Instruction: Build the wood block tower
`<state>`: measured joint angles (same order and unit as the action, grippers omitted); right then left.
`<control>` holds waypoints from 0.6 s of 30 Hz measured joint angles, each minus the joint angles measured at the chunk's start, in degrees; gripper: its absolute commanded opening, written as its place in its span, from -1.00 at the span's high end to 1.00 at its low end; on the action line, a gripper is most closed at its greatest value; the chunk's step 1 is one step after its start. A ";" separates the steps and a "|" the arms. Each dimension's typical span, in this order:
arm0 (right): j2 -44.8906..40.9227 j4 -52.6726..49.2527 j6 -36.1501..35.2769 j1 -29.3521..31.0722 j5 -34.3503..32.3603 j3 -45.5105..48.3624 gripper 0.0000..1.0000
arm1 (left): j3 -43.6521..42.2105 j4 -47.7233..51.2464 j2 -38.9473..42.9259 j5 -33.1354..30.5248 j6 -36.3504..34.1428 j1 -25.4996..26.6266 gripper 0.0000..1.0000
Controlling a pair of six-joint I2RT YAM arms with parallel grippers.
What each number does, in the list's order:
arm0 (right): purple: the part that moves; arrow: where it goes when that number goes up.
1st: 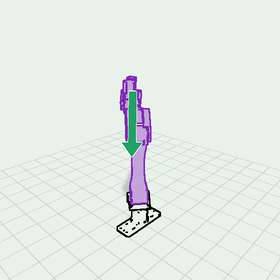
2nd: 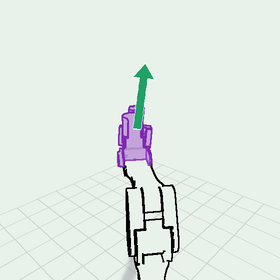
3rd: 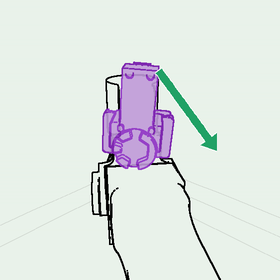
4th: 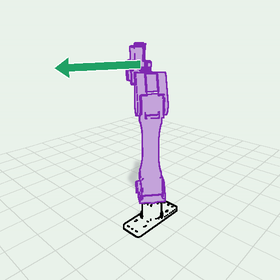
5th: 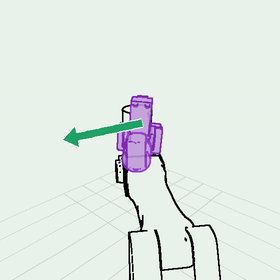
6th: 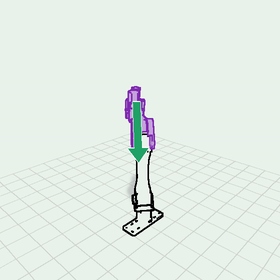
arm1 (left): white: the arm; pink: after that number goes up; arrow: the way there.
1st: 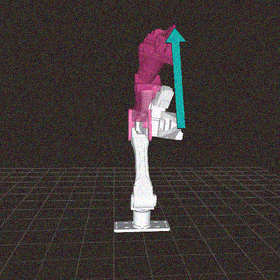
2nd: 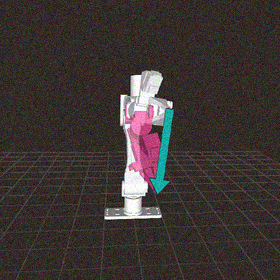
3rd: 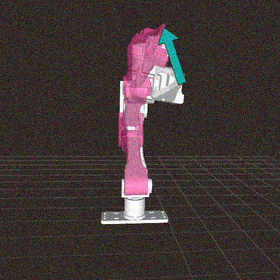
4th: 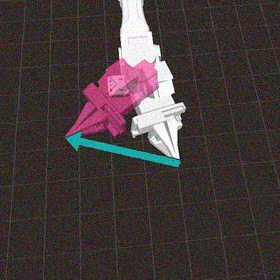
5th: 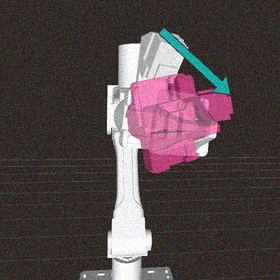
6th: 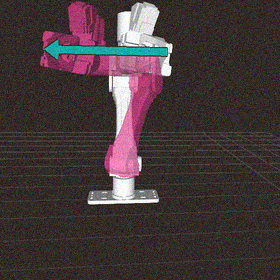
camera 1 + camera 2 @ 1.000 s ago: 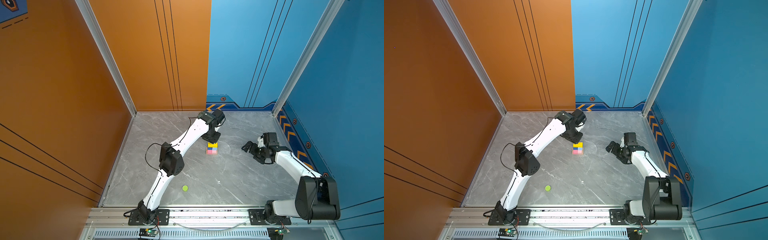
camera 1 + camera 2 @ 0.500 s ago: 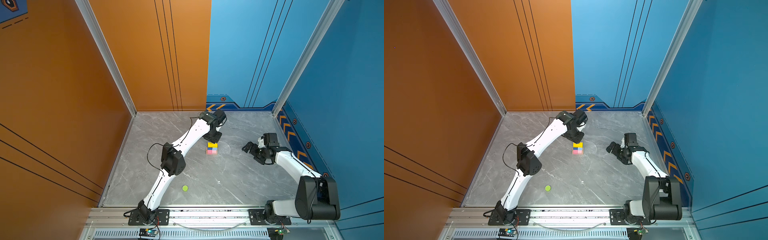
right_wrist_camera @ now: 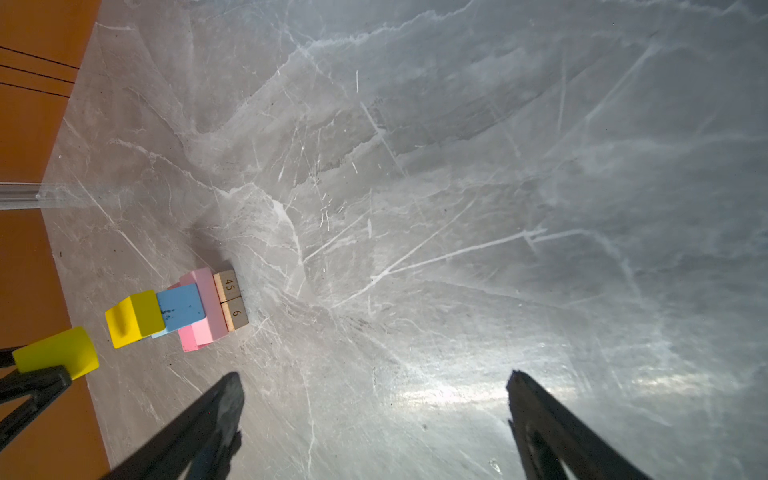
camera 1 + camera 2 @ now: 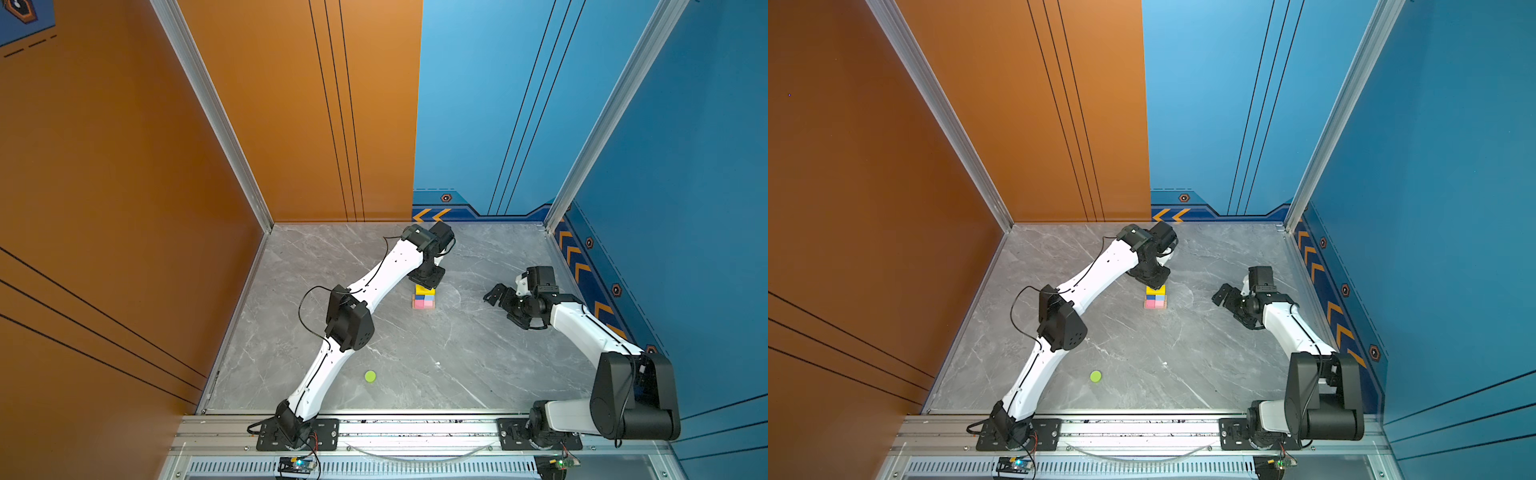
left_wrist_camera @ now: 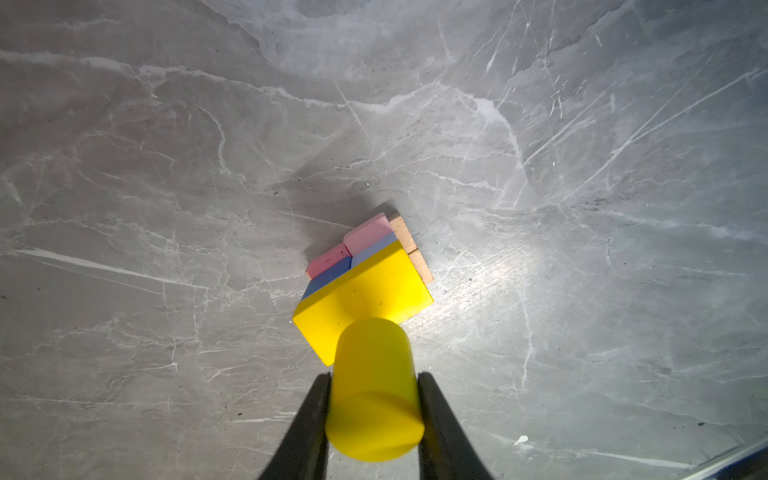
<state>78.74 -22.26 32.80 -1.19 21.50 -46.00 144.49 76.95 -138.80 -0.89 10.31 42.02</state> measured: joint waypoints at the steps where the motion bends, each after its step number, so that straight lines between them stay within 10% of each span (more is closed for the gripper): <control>1: 0.00 0.00 0.00 0.00 0.00 0.00 -1.00 | 0.00 0.11 -0.04 0.00 0.00 0.00 1.00; 18: 0.02 0.44 0.00 -0.13 0.83 0.59 -1.00 | 0.57 0.81 -1.01 -0.63 0.00 0.00 0.95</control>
<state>78.76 -21.82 32.80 -1.32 22.33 -45.41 145.05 77.76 -139.81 -1.52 10.31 42.02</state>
